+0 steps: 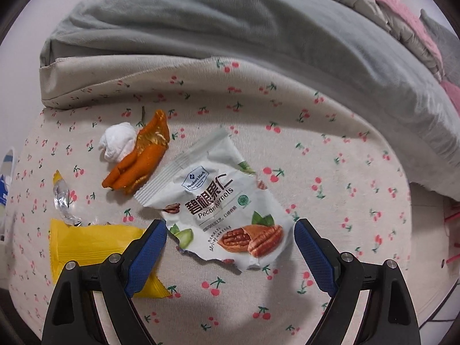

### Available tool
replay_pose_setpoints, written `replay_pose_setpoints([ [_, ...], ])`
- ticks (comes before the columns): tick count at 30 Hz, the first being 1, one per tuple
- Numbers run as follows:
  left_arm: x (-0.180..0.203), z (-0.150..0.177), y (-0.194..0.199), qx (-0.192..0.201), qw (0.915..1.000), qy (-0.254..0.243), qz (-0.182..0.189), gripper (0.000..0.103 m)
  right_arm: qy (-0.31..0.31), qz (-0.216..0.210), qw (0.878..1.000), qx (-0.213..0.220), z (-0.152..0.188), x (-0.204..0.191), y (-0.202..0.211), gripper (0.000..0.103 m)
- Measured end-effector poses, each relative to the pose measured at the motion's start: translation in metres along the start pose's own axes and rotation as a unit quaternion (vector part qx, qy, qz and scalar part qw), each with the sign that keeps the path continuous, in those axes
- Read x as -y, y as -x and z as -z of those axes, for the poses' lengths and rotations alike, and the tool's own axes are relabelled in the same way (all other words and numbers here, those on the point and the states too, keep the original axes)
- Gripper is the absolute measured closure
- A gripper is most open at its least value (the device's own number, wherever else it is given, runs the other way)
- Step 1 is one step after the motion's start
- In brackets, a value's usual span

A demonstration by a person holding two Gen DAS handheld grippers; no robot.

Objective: Collect trash
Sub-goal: 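Move both tools back over the remaining trash on the bed, then close the right tool on the pecan snack bag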

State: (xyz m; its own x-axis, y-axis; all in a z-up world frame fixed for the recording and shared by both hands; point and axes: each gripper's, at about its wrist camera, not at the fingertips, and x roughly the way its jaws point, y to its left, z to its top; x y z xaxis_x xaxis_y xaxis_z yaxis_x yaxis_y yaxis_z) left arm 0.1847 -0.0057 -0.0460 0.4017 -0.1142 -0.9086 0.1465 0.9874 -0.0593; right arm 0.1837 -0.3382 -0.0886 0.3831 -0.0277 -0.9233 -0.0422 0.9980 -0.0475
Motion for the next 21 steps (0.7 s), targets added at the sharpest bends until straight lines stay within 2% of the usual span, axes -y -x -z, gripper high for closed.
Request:
replay_pose_setpoints([
  [5, 0.029, -0.017, -0.014, 0.001, 0.9998, -0.01, 0.019, 0.01, 0.001, -0.01, 1.0, 0.003, -0.002, 0.0, -0.005, 0.012],
  [9, 0.058, -0.032, -0.025, 0.003, 0.9989, -0.013, 0.045, 0.01, 0.0, -0.017, 1.0, 0.008, -0.001, 0.002, -0.003, 0.018],
  [10, 0.065, -0.035, -0.027, 0.002, 0.9984, -0.012, 0.055, 0.01, -0.002, -0.019, 1.0, 0.01, -0.001, 0.003, -0.002, 0.026],
  [14, 0.088, -0.043, -0.036, 0.004, 0.9964, 0.003, 0.085, 0.013, -0.017, -0.033, 0.999, 0.014, 0.006, 0.016, 0.008, 0.033],
  [15, 0.093, -0.045, -0.038, 0.003, 0.9953, 0.009, 0.096, 0.015, -0.02, -0.034, 0.999, 0.015, 0.007, 0.019, 0.009, 0.04],
  [16, 0.098, -0.046, -0.041, 0.002, 0.9944, 0.014, 0.104, 0.019, -0.023, -0.034, 0.999, 0.015, 0.006, 0.023, 0.012, 0.055],
  [17, 0.103, -0.047, -0.044, 0.002, 0.9931, 0.02, 0.116, 0.022, -0.025, -0.036, 0.999, 0.013, 0.003, 0.026, 0.016, 0.063],
  [21, 0.119, -0.049, -0.053, 0.001, 0.9888, 0.024, 0.147, 0.035, -0.034, -0.053, 0.998, 0.007, 0.008, 0.039, 0.018, 0.074],
])
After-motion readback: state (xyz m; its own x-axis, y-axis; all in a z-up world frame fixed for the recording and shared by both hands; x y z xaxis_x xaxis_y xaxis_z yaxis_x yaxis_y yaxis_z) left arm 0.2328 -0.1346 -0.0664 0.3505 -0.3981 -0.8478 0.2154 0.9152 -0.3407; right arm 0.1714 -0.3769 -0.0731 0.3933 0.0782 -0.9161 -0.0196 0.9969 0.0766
